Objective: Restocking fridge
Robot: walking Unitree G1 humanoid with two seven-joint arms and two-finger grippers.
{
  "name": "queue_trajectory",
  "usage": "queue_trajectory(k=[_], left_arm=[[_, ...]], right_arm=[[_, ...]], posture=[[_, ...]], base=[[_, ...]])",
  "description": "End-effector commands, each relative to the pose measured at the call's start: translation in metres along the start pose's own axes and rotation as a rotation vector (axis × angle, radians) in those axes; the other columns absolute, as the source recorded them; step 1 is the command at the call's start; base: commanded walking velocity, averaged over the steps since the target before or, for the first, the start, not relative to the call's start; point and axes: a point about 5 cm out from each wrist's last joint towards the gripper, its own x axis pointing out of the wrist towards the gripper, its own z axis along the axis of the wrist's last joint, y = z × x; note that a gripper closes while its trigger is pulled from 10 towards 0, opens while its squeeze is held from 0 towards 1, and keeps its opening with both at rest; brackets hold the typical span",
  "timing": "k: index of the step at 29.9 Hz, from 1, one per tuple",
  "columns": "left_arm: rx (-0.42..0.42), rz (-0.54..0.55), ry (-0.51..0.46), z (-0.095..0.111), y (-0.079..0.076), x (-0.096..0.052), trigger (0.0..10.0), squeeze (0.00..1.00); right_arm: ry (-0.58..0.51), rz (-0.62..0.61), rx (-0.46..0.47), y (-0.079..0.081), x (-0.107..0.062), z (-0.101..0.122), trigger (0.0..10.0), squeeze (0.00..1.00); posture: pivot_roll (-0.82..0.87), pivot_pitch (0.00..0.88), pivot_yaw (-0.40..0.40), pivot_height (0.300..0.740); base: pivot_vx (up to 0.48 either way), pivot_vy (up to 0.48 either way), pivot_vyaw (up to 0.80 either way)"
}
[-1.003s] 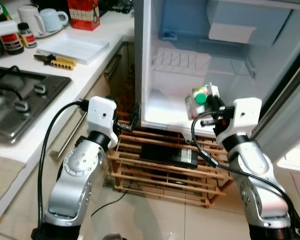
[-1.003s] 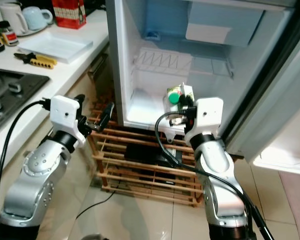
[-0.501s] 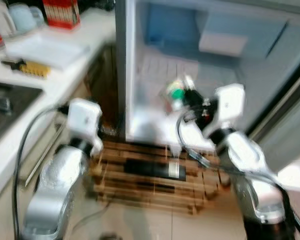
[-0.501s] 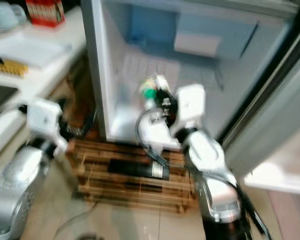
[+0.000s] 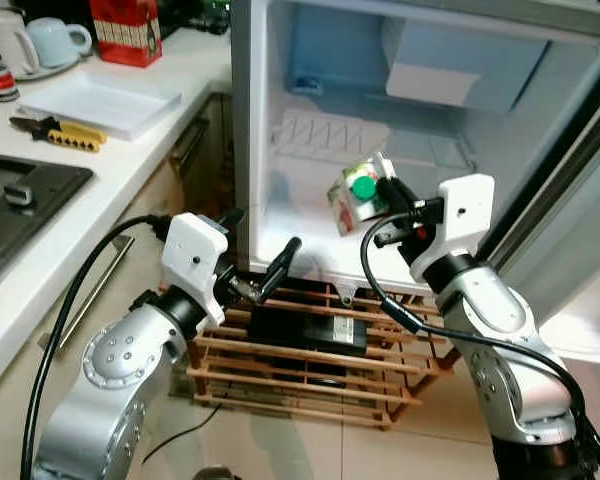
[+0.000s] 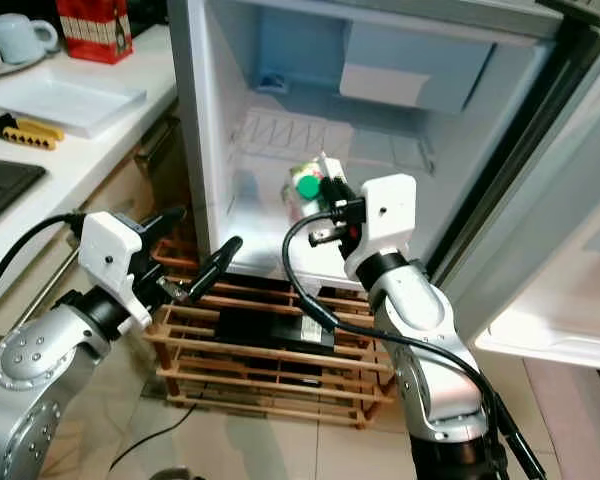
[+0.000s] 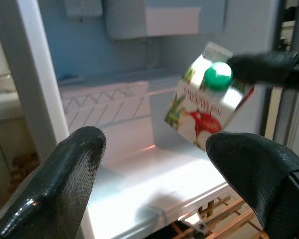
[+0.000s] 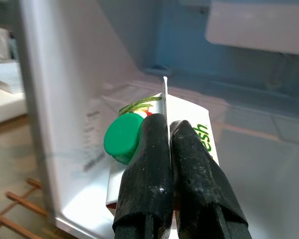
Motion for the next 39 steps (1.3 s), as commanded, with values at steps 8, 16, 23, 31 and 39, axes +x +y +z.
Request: queue_trajectory(k=[8,16,23,31,39], left_arm=[[-0.006,-0.061,0.0,0.003,-0.007,0.009,10.0,0.0],[-0.013,-0.048,0.005,0.002,-0.007,0.01,10.0,0.0],[-0.013,-0.004,0.007,0.002,-0.004,0.013,10.0,0.0],[-0.013,-0.011,0.007,0.002,-0.006,0.014,10.0,0.0],[-0.015,-0.011,0.006,0.002,-0.006,0.014,10.0,0.0]], right_arm=[[-0.016,-0.032,-0.016,-0.004,0.012,0.003,10.0,0.0],[-0.017,-0.019,-0.009,0.001,0.013,0.0,10.0,0.0],[-0.023,-0.014,-0.013,0.001,0.012,0.001,10.0,0.0],[-0.047,0.008,-0.022,0.004,0.012,0.005,10.0,0.0],[-0.053,0.024,-0.024,0.006,0.013,0.007,10.0,0.0]], posture=[[0.07,0.038,-0.092,0.74],[0.07,0.045,-0.09,0.74],[0.07,0.049,-0.086,0.74],[0.07,0.046,-0.09,0.74],[0.07,0.048,-0.093,0.74]], base=[[0.0,0.0,0.0],[0.0,0.0,0.0],[0.0,0.0,0.0],[0.0,0.0,0.0],[0.0,0.0,0.0]])
